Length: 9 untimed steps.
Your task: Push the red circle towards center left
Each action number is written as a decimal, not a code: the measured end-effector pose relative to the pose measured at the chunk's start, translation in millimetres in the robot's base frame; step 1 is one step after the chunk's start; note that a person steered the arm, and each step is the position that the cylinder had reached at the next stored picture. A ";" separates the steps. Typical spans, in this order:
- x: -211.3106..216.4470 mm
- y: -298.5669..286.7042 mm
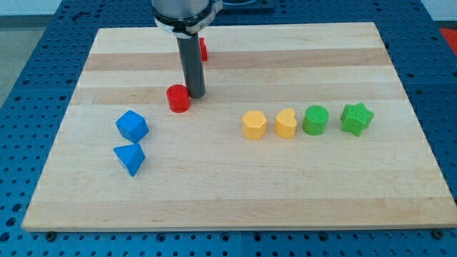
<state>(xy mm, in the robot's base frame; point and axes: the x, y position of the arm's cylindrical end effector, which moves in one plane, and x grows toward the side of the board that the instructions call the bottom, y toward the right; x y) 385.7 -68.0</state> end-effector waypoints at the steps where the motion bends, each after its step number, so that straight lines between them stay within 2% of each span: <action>1: 10.8 19.9; 2: 12.3 22.2; 6: 12.7 -30.2; 9: 31.1 -47.2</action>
<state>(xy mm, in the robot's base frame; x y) 416.8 -115.2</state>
